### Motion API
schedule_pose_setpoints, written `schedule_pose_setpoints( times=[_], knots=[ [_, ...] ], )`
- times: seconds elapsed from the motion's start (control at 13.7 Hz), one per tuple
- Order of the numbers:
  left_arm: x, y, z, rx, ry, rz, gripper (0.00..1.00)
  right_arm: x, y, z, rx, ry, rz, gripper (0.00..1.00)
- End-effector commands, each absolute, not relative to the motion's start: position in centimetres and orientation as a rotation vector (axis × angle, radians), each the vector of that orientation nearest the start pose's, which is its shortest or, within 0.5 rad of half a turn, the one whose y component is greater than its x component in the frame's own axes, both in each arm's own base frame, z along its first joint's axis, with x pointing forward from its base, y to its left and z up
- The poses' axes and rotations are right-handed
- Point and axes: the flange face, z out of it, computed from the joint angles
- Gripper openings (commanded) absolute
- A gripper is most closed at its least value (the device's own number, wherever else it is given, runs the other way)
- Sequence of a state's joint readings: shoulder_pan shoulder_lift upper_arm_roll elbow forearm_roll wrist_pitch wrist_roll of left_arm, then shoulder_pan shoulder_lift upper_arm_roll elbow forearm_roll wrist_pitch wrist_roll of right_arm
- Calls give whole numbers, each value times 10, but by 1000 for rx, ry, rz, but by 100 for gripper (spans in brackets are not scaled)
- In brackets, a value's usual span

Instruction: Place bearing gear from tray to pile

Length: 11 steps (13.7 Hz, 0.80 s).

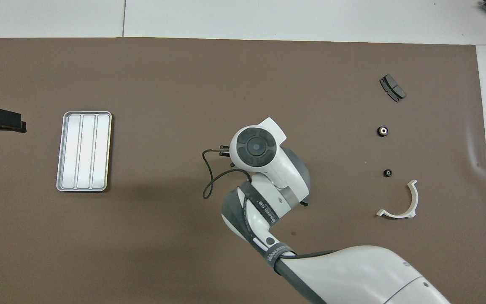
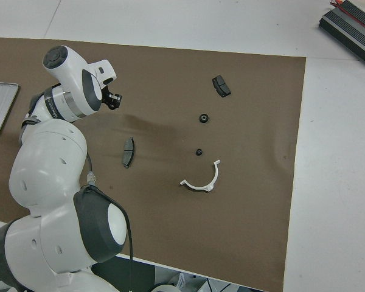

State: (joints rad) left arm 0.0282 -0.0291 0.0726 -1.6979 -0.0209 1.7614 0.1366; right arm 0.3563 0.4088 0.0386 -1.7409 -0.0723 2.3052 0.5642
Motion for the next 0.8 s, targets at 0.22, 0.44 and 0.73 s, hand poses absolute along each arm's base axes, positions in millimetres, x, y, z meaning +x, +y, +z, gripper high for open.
schedule_pose_setpoints(
  times=[0.22,0.44,0.73],
  knots=[
    [553,43,603,-3144,125,-184,100,639,125,333,-3143,159,-190,0],
    [553,29,602,-3146,161,-173,100,645,83,310,-3143,223,-176,6],
    [552,24,601,-3147,178,-165,100,650,69,311,-3133,231,-181,100]
  ],
)
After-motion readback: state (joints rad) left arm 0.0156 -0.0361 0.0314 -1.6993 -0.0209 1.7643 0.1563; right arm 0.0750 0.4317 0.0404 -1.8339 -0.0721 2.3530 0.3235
